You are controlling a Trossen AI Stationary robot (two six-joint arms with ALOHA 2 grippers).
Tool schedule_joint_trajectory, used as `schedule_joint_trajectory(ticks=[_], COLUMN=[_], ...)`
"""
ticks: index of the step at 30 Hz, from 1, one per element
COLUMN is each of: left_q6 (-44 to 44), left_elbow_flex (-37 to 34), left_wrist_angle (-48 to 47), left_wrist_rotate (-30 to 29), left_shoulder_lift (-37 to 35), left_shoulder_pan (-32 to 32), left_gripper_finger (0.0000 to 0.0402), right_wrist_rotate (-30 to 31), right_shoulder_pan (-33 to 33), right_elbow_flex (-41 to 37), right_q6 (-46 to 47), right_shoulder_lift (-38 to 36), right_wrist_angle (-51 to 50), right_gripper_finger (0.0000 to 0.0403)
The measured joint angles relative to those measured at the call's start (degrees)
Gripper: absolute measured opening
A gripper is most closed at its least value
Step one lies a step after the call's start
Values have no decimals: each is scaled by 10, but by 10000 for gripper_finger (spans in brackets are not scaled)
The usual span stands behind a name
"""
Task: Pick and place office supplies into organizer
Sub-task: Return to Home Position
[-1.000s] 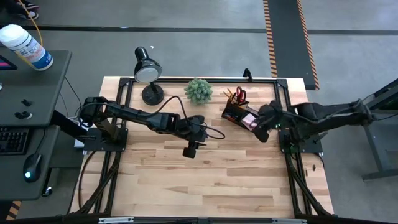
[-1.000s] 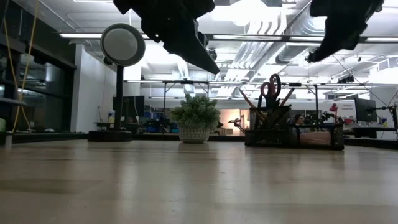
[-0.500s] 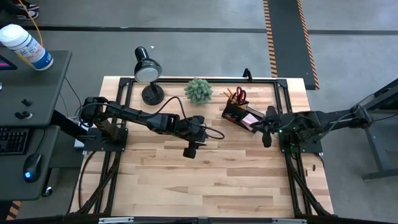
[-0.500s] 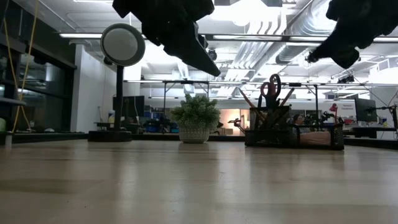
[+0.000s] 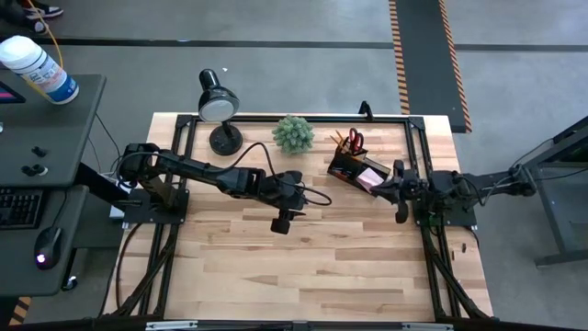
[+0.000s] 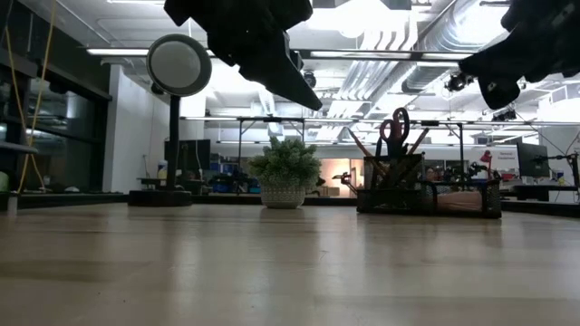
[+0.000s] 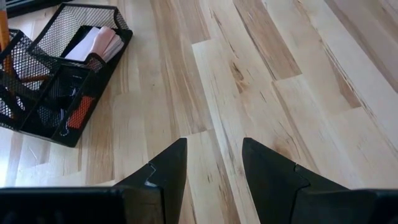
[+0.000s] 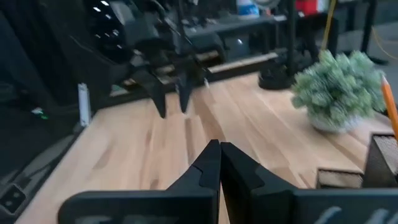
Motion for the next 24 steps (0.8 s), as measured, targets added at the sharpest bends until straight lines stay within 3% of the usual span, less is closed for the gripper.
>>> schedule_joint_trajectory(ticks=[12,24], left_q6=[1,2], left_elbow_flex=[0,0], left_wrist_angle=[15,15], left_wrist_rotate=[0,0], left_shoulder_lift=[0,0], left_shoulder_pan=[0,0], left_gripper_finger=[143,143], right_wrist_rotate=[-8,-39], right_shoulder_pan=[0,0], right_elbow_flex=[-61,-68], right_q6=[-30,-67], right_shoulder_lift=[-111,-110], right_wrist_angle=[15,62], right_gripper_finger=[0,0])
